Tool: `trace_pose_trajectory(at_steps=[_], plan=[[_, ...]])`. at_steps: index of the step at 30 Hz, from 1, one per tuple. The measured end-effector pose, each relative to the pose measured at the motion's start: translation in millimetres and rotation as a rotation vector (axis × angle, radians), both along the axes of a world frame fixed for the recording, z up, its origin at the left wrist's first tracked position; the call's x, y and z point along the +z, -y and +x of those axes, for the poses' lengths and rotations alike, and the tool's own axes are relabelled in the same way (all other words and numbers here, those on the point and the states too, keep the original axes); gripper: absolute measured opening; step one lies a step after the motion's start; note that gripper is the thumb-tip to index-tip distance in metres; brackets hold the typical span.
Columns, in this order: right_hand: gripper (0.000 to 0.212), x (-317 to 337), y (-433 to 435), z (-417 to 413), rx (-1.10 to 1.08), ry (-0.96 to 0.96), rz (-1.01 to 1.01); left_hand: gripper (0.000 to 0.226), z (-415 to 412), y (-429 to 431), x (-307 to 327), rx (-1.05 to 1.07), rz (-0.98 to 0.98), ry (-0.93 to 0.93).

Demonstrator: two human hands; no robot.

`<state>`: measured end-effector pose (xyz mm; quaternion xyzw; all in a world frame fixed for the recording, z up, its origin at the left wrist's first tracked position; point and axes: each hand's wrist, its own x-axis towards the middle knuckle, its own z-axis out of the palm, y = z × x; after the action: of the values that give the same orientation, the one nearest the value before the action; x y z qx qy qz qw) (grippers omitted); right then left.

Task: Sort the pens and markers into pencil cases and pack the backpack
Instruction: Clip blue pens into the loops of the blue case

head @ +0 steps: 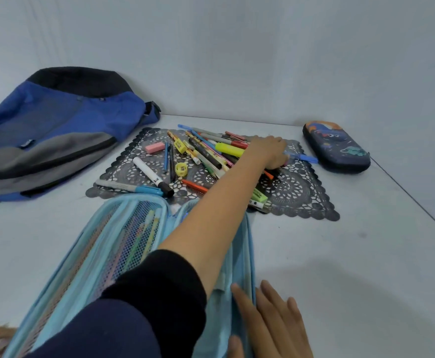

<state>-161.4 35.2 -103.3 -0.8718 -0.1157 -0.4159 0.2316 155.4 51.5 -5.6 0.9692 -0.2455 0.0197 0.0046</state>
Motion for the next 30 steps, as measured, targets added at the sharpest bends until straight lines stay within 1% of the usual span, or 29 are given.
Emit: trace_pose_trajectory(at_steps=[3,5,6,8,10,11,14,17,19,21,24,26,28,30], plan=[[0.050,-2,2,5,-0.007,0.023,-0.050,0.055,8,1,-7,0.015,-0.001,-0.063],[0.047,-4,3,8,-0.010,0.029,-0.093,0.052,12,-1,-10,0.038,-0.033,-0.097],[0.047,-6,4,9,-0.012,0.030,-0.103,0.049,13,-2,-10,0.044,-0.047,-0.085],[0.050,-7,4,10,-0.017,0.024,-0.090,0.041,15,-4,-10,0.049,-0.038,0.022],[0.058,-7,2,9,-0.025,0.008,-0.056,0.033,15,-4,-13,0.062,-0.044,0.131],[0.059,-6,1,8,-0.030,0.005,-0.042,0.029,14,-4,-13,0.070,-0.070,0.156],[0.053,-4,1,7,-0.019,0.020,-0.025,0.020,12,-7,-10,0.056,-0.179,0.201],[0.069,-4,2,5,-0.026,-0.017,-0.017,0.015,11,-17,-3,0.036,-0.308,0.252],[0.072,-3,2,4,-0.030,-0.021,-0.002,0.013,8,-25,4,0.048,-0.425,0.227],[0.070,-1,4,2,-0.016,-0.008,0.012,0.012,2,-37,13,0.071,-0.512,0.168],[0.067,0,6,-3,0.018,-0.009,0.011,0.015,-9,-55,26,0.104,-0.563,0.122],[0.066,3,7,-6,0.036,-0.038,0.048,0.017,-16,-67,33,0.123,-0.595,0.100],[0.061,6,6,-9,0.037,-0.057,0.072,0.025,-27,-79,40,0.126,-0.725,-0.004],[0.049,12,5,-12,0.033,-0.076,0.099,0.045,-42,-90,45,0.110,-0.885,-0.158]])
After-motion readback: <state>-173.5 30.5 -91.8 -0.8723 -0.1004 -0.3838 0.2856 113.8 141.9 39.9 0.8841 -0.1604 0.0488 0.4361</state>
